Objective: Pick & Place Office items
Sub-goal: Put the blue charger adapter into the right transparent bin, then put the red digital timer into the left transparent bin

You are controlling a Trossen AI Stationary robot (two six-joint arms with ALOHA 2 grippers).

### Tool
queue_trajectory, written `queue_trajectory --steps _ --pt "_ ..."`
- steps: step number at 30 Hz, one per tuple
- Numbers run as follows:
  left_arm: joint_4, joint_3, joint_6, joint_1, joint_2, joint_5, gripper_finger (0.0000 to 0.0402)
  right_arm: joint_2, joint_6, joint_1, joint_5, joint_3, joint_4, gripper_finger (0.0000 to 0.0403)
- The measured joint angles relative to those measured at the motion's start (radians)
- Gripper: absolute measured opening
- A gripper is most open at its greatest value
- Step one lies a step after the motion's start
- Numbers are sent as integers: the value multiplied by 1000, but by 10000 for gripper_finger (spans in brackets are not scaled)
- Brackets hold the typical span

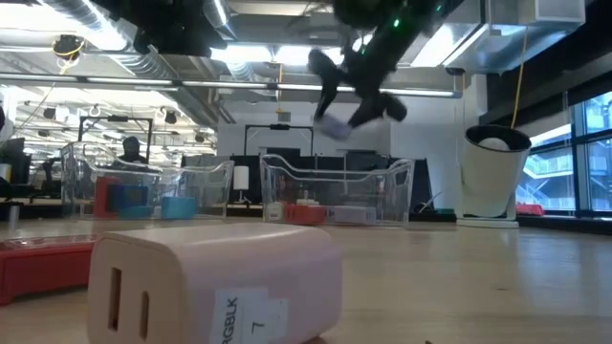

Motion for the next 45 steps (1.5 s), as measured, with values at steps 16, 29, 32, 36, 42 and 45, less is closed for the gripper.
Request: queue_trajectory --steps 16,29,32,36,42,45 --pt "-4 0 1 45 0 -3 196 231 -22 -55 -117 0 2 266" --pt "-4 0 -1 85 0 -3 196 232 -72 -69 -64 0 2 277" --pt "-4 0 -10 85 0 -3 196 232 -72 -72 -64 0 -1 279" --pt "-4 0 -53 85 0 -3 196 232 -96 -72 -64 0 -5 294" --pt "-4 0 -53 85 0 -1 196 232 -105 -72 -64 0 -5 337" --pt "-3 0 -54 85 0 -1 196 232 -105 -72 -66 0 -5 355"
